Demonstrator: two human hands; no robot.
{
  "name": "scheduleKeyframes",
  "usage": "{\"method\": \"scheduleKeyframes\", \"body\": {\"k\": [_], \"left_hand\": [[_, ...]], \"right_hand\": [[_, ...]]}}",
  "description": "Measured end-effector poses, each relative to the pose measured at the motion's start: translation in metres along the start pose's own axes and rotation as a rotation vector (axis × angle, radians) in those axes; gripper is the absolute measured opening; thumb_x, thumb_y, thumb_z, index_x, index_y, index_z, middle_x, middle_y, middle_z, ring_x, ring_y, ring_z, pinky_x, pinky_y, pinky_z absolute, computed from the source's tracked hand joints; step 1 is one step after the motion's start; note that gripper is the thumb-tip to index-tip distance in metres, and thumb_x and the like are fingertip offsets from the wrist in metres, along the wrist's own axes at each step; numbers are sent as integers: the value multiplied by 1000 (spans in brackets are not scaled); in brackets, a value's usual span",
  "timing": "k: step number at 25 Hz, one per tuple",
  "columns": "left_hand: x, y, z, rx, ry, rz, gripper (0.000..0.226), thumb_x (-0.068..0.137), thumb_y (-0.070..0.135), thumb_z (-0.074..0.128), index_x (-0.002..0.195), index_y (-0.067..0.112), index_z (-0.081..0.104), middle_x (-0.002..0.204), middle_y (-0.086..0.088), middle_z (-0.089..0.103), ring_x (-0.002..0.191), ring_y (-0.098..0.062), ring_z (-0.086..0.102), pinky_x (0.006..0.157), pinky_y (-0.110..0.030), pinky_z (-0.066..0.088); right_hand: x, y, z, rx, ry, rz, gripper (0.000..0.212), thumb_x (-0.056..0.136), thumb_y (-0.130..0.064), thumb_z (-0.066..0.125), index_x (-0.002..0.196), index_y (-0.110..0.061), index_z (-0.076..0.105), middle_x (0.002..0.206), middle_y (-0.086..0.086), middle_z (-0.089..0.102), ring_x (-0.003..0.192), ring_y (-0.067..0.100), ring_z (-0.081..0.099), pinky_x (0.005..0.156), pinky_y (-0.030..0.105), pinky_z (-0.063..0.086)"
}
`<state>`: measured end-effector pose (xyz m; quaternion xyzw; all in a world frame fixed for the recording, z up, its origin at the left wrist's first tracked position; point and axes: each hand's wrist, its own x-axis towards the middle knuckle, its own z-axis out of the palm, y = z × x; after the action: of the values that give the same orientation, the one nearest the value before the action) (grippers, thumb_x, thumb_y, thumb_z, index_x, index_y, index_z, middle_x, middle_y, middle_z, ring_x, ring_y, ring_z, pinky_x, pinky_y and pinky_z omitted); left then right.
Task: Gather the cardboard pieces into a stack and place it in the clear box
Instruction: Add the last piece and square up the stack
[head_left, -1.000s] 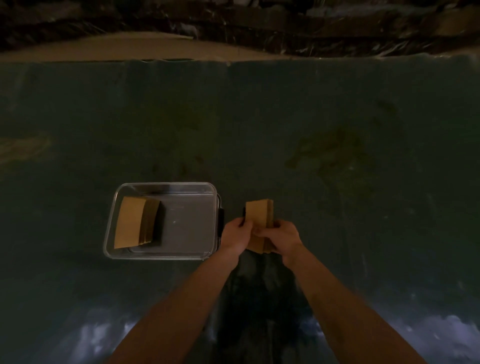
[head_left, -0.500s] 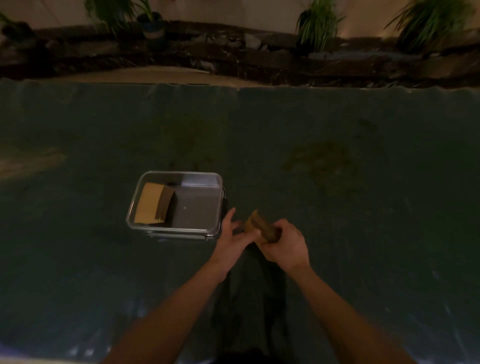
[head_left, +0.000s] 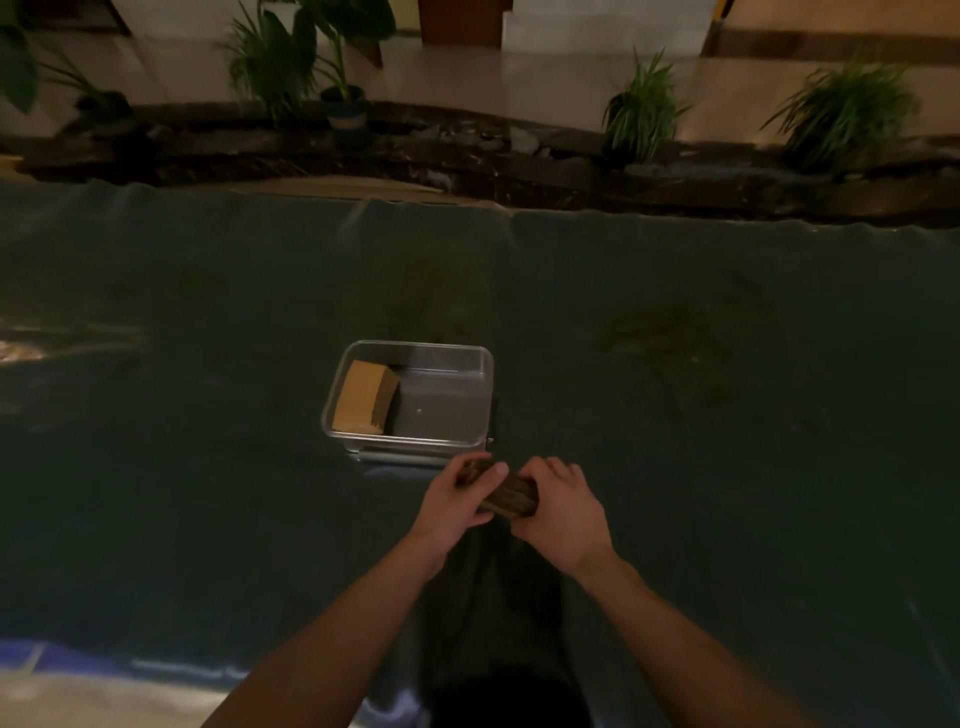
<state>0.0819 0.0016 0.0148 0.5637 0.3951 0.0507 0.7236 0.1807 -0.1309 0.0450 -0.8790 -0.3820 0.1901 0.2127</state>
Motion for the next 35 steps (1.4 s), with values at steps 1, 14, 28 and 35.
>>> {"method": "scheduleKeyframes", "body": {"k": [1, 14, 28, 35], "left_hand": [[-4, -3, -17, 9, 8, -1, 32, 78, 44, 78, 107, 37, 69, 117, -1, 68, 108, -19, 67, 82, -32, 61], [-20, -57, -178, -81, -31, -145, 27, 83, 40, 75, 102, 22, 71, 111, -8, 72, 103, -16, 70, 82, -29, 60], [12, -107, -185, 916, 233, 310, 61, 87, 66, 36, 106, 18, 68, 108, -2, 60, 103, -21, 48, 91, -35, 43], [9, -105, -193, 528, 238, 409, 53, 94, 55, 38, 122, 17, 62, 121, 0, 61, 115, -15, 54, 102, -35, 42]], "right_hand": [[-2, -14, 9, -1, -8, 4, 38, 70, -31, 72, 103, -29, 54, 106, -8, 56, 99, 13, 47, 82, 33, 51], [-17, -125, 136, 35, 8, 99, 46, 79, -34, 70, 123, -31, 56, 120, -5, 56, 106, 18, 47, 85, 32, 48], [4, -98, 186, -207, -34, 47, 53, 82, -42, 65, 131, -29, 49, 125, -1, 54, 107, 24, 50, 75, 39, 55], [5, -94, 196, -236, 34, 37, 58, 71, -44, 72, 123, -28, 52, 115, 2, 56, 98, 25, 53, 61, 35, 53]]}}
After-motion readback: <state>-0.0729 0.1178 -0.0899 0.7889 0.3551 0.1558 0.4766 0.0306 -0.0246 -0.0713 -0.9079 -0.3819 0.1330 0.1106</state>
